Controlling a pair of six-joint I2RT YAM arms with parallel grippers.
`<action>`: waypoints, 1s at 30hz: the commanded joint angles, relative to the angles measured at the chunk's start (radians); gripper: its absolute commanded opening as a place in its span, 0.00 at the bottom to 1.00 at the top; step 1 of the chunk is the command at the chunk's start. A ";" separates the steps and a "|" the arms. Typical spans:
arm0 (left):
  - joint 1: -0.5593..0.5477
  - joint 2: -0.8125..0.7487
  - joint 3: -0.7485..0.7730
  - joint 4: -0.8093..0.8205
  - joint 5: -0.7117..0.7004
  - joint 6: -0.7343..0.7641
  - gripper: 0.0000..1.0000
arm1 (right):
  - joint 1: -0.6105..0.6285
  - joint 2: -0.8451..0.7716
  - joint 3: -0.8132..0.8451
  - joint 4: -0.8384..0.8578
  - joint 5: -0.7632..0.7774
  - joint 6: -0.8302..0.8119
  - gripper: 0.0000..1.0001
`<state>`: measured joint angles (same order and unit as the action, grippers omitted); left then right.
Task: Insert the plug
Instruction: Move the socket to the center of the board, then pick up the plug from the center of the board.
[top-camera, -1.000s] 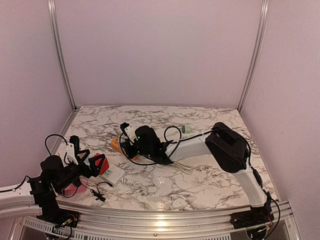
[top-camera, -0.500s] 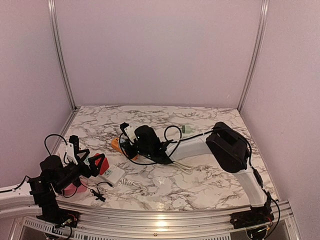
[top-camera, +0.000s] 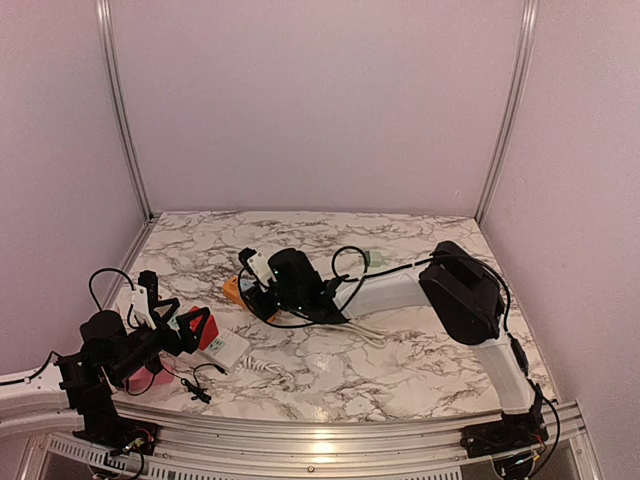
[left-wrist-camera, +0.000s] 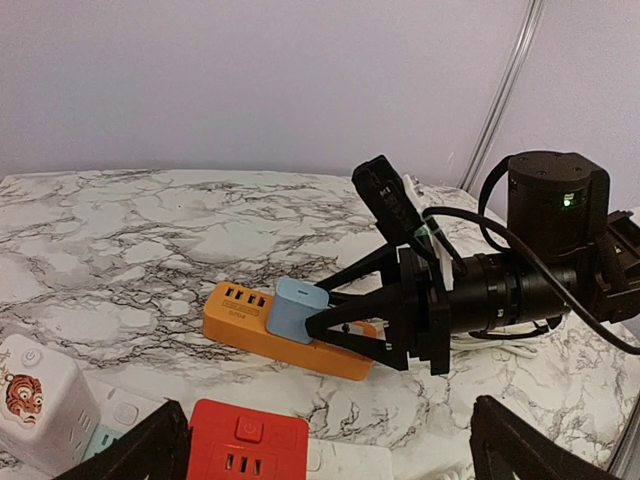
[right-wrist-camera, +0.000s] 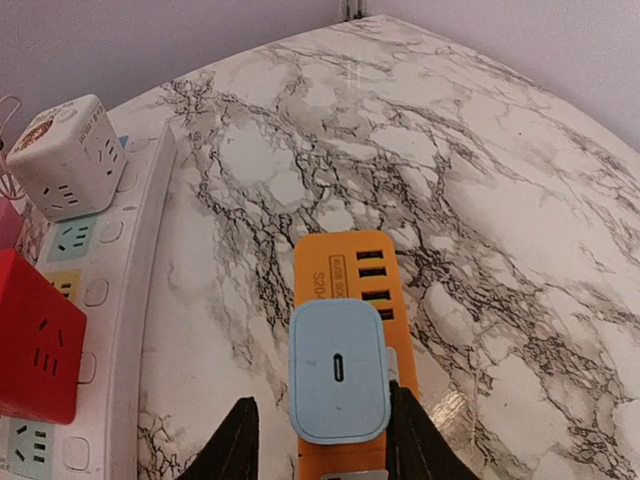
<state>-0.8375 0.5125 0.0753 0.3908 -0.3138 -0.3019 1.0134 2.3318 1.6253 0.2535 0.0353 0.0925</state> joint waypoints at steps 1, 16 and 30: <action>0.006 -0.008 -0.003 0.013 0.013 0.011 0.99 | 0.010 -0.036 0.051 -0.041 -0.009 -0.013 0.42; 0.007 -0.011 -0.001 0.010 0.017 0.013 0.99 | -0.092 -0.346 -0.212 -0.018 -0.002 0.088 0.80; 0.006 0.014 0.000 0.013 0.011 0.007 0.99 | -0.382 -0.481 -0.460 -0.156 0.326 0.367 0.81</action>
<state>-0.8368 0.5201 0.0753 0.3904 -0.3046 -0.3023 0.6659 1.8454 1.1755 0.1661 0.2276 0.3656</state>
